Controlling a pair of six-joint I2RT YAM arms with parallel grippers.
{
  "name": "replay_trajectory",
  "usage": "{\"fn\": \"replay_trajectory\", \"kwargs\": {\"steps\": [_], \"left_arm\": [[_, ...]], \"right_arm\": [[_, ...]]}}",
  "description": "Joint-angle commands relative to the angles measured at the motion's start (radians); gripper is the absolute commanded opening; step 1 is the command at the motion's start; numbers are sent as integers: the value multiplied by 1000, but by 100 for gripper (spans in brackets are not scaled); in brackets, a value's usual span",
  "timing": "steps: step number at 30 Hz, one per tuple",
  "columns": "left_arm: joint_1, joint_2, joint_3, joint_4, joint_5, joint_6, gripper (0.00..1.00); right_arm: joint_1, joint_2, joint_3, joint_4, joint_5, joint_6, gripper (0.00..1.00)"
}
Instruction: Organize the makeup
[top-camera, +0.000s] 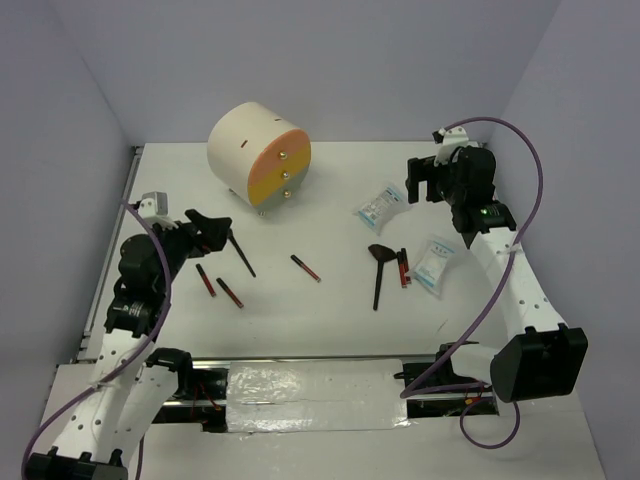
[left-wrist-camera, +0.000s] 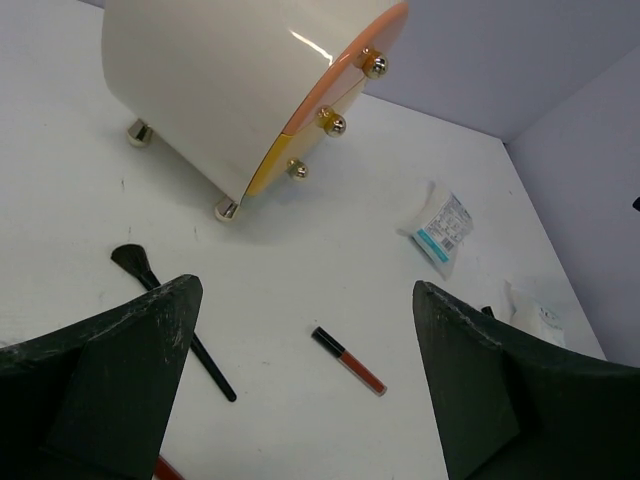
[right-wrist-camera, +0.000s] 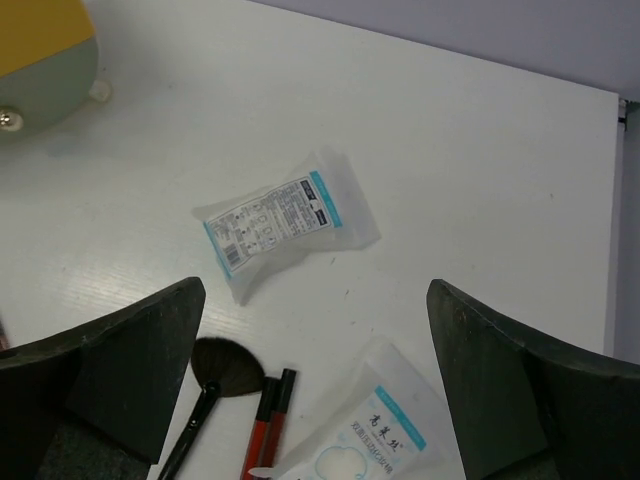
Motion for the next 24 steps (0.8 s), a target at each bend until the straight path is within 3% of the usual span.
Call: {"fn": "replay_trajectory", "kwargs": {"steps": [1, 3, 6, 9, 10, 12, 13, 17, 18, 20, 21, 22, 24], "left_arm": [[3, -29, 6, 20, 4, -8, 99], [3, -41, 10, 11, -4, -3, 99], [3, -49, 12, -34, -16, -7, 91], [3, -38, 16, -62, -10, -7, 53], [3, -31, 21, -69, -10, -8, 32], [3, -26, 33, -95, -1, -8, 15], [3, -25, 38, -103, 4, -8, 12], [3, -50, 32, -138, 10, -18, 14], [3, -58, 23, -150, 7, -24, 20], [3, -93, 10, -157, 4, -50, 34], [3, -106, -8, -158, -1, -63, 51], [3, -127, -17, -155, -4, -73, 59], [3, -146, -34, -154, -5, -96, 75]], "right_arm": [[-1, 4, 54, -16, -108, -31, 100], [1, -1, 48, -44, -266, -178, 100], [65, 10, 40, -74, -312, -327, 100], [145, 70, 93, -156, -289, -365, 100], [156, 90, 112, -220, -313, -373, 100], [185, 157, 182, -266, -381, -396, 100], [185, 176, 205, -289, -415, -396, 100], [185, 261, 253, -197, -594, -258, 99], [184, 281, 291, -178, -638, -228, 96], [185, 343, 328, -60, -786, -76, 35], [196, 363, 331, 3, -801, 8, 14], [205, 381, 336, 60, -817, 162, 15], [237, 465, 418, 114, -795, 248, 35]]}}
